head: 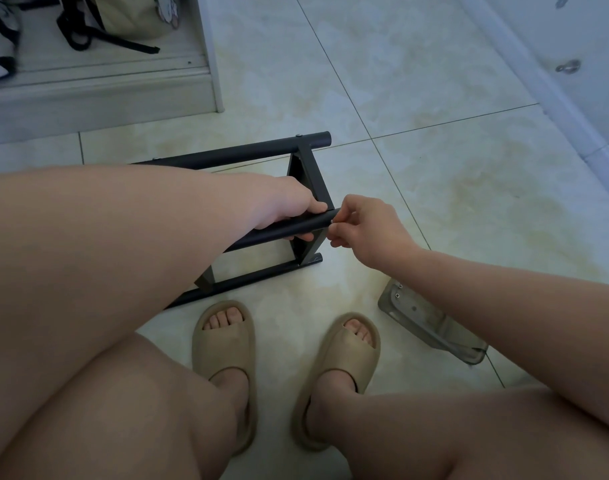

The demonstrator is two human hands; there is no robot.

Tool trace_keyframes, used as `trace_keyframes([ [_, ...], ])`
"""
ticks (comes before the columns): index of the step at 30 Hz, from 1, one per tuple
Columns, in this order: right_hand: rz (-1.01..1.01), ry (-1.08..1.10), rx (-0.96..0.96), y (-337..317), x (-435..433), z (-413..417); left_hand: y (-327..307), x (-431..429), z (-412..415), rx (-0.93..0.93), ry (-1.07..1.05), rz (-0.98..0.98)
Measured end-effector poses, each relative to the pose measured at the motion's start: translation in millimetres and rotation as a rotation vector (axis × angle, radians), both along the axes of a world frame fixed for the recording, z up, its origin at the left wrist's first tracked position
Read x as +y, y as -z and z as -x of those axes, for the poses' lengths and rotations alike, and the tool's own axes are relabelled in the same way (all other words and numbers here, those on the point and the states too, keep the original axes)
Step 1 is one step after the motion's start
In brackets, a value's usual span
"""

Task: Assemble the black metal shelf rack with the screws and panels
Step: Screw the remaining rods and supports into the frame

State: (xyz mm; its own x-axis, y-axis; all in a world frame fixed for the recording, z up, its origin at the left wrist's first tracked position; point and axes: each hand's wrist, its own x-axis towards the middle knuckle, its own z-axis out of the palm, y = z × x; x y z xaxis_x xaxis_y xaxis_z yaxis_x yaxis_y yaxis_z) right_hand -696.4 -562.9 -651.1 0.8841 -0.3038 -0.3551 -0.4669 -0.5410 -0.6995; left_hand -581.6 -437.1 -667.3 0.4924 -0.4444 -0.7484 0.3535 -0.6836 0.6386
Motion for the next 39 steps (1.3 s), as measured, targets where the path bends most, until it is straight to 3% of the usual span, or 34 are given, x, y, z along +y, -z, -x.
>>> trace_keyframes([
  [5, -0.276, 0.188, 0.015, 6, -3, 0, -1, 0, 3, 0.02, 0.016, 0.004],
  [7, -0.281, 0.19, 0.027, 8, -4, -2, -2, 0, 4, 0.014, 0.022, 0.007],
  [12, -0.095, 0.153, 0.06, 10, -10, -10, -1, -1, 3, -0.012, 0.005, 0.006],
  [19, 0.304, -0.11, 0.068, 1, -15, -9, -3, 0, 5, -0.1, -0.008, -0.015],
  [25, 0.355, -0.252, 0.035, -16, -27, 11, -23, 3, 17, -0.615, 0.226, -0.266],
  [31, 0.574, -0.432, 0.198, -29, -64, 59, -53, -9, 45, -1.003, 0.442, -0.264],
  [39, 0.722, -0.389, 0.412, -8, -123, 125, -37, -72, 99, -1.031, 0.844, -0.12],
])
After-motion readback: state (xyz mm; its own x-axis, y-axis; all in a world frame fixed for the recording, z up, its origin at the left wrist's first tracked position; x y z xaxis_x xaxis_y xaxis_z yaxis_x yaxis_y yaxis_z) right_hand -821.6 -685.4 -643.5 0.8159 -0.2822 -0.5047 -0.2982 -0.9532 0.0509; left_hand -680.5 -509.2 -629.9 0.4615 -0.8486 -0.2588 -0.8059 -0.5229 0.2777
